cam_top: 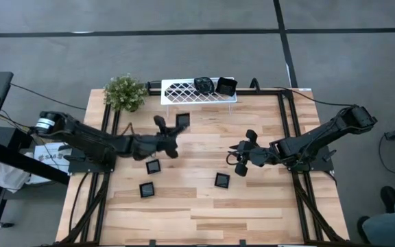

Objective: Pick & Place Mini shaped plates
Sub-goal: Put the black square plate on the shelf

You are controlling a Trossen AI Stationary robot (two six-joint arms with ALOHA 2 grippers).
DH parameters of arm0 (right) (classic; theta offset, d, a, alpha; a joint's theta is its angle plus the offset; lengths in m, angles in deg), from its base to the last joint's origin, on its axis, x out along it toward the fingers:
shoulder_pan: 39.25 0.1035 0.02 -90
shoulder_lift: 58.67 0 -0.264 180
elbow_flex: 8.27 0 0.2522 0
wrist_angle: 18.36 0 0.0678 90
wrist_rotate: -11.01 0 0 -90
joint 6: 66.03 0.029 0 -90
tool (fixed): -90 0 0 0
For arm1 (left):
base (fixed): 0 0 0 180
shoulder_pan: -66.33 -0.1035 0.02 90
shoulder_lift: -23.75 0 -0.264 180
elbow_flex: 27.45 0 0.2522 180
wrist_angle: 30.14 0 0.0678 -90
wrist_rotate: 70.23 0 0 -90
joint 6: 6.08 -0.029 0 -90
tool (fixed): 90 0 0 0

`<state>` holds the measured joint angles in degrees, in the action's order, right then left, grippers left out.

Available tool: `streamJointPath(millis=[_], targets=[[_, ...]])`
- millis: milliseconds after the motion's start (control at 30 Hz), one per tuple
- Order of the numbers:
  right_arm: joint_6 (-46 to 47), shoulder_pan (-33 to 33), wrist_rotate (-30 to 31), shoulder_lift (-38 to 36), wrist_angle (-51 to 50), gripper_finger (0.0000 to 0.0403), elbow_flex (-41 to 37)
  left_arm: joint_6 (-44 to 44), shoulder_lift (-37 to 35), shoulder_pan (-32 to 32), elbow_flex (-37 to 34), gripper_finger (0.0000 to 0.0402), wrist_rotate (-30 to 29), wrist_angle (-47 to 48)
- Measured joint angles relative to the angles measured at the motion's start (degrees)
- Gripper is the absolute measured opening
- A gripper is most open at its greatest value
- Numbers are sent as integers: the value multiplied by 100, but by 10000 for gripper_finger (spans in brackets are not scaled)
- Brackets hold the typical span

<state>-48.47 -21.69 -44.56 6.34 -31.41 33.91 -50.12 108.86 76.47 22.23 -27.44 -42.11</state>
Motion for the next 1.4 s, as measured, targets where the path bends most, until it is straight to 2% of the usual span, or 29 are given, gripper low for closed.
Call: streamJointPath(millis=[133, 233, 400, 600, 733, 967, 1233, 1400], targets=[[-9, -14, 5, 0, 25, 82, 0, -714, -257, -603, 0, 4, 316, -4], [-11, -57, 5, 0, 25, 82, 0, -961, -346, -1211, 0, 4, 874, -26], [-9, -203, 3, 0, 87, 82, 0, -1036, -357, -2399, -4, 4, 2058, -303], [-107, -243, 0, 0, 193, 82, 0, -992, -357, -3357, -4, 4, 2806, -338], [-162, -240, -6, 0, 191, 82, -2, -971, -357, -3470, -4, 6, 3212, -321], [-164, -240, -8, 0, 187, 82, -2, -850, -282, -3369, -2, 9, 3499, -306], [-162, -240, -6, 0, 188, 82, 0, -669, 270, -3377, -4, 7, 3215, -553], [-162, -240, -7, 0, 188, 82, 0, -906, 452, -3433, -4, 6, 2903, -608]])
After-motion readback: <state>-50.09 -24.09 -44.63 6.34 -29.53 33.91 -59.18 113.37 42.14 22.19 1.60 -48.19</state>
